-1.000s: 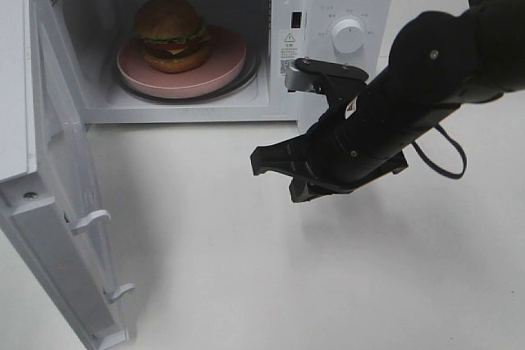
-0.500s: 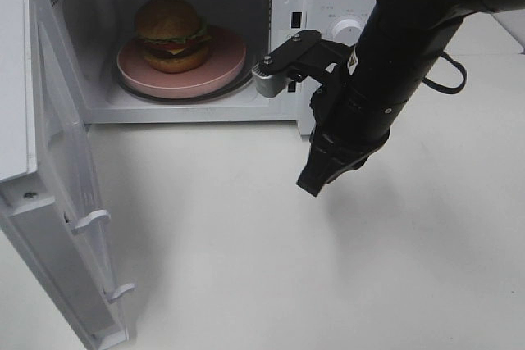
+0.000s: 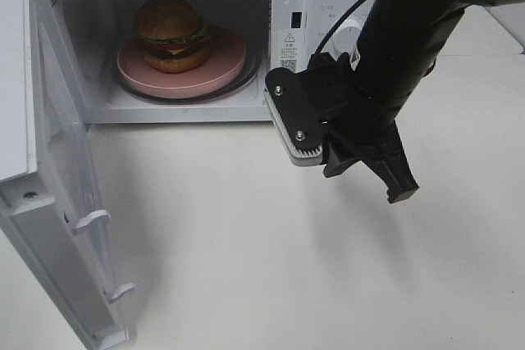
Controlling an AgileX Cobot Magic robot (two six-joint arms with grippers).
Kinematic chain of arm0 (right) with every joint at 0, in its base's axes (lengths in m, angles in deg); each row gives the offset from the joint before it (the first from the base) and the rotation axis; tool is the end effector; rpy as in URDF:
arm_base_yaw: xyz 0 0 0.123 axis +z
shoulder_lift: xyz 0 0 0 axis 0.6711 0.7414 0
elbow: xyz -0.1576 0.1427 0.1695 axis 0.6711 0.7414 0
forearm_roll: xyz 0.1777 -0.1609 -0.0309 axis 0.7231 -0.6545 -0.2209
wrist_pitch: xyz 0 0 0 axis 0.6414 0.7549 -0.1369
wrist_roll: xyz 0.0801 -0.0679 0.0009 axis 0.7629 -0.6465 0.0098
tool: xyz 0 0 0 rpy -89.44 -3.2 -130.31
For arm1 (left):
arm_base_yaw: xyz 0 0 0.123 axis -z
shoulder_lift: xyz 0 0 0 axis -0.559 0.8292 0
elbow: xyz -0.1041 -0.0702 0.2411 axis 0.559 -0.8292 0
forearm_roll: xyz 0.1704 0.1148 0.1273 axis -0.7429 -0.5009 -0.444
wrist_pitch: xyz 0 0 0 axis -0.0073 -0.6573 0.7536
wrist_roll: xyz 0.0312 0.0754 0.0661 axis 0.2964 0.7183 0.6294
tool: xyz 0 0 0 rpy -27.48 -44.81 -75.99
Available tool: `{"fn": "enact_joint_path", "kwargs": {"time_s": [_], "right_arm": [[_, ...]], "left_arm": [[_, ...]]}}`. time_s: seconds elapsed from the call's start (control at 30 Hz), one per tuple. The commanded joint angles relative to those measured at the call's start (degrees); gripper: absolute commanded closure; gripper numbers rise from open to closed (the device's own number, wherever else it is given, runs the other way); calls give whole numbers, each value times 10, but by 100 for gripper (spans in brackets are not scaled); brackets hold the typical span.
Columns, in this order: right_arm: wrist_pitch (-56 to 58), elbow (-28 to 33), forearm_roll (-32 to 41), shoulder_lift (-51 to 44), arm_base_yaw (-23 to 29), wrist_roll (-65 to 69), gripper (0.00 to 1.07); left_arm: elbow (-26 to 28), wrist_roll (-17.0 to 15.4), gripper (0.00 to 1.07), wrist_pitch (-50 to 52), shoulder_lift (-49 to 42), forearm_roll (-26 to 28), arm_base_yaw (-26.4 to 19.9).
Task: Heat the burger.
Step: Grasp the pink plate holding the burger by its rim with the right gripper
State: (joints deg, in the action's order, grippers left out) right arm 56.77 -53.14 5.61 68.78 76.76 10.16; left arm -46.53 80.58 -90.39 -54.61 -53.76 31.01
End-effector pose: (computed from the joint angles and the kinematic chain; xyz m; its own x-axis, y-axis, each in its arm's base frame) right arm 0.2786 0.1885 0.1885 0.3694 -0.9282 -0.0436 -0.8876 -0.3386 -0.3123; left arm 0.0114 -0.0050 0.2705 -0.4245 -0.0289 -0.9049 -0.0071 0.9996 -0.0285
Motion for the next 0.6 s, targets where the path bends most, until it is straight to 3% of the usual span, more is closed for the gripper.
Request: {"fn": "enact_joint_path", "kwargs": {"time_s": [0.03, 0.1, 0.13, 0.23, 0.3, 0.4, 0.43, 0.6], "right_arm": [[-42, -2, -21, -4, 1, -56, 79], [-51, -2, -24, -4, 1, -56, 76], [-72, -2, -34, -4, 1, -53, 65], [-81, -2, -37, -4, 1, -50, 59], [-124, -2, -50, -4, 7, 3, 31], [-134, -2, -60, -4, 10, 22, 23], [-154, -2, -79, -4, 20, 42, 11], [-188, -2, -97, -4, 28, 52, 7]], "left_arm": [[-3, -2, 6, 3, -12, 5, -1], [-3, -2, 6, 3, -12, 5, -1], [-3, -2, 6, 3, -12, 5, -1], [-3, -2, 6, 3, -12, 5, -1], [-3, -2, 6, 3, -12, 5, -1], [-3, -2, 6, 3, -12, 5, -1], [-3, -2, 6, 3, -12, 5, -1], [-3, -2, 6, 3, -12, 5, -1]]}}
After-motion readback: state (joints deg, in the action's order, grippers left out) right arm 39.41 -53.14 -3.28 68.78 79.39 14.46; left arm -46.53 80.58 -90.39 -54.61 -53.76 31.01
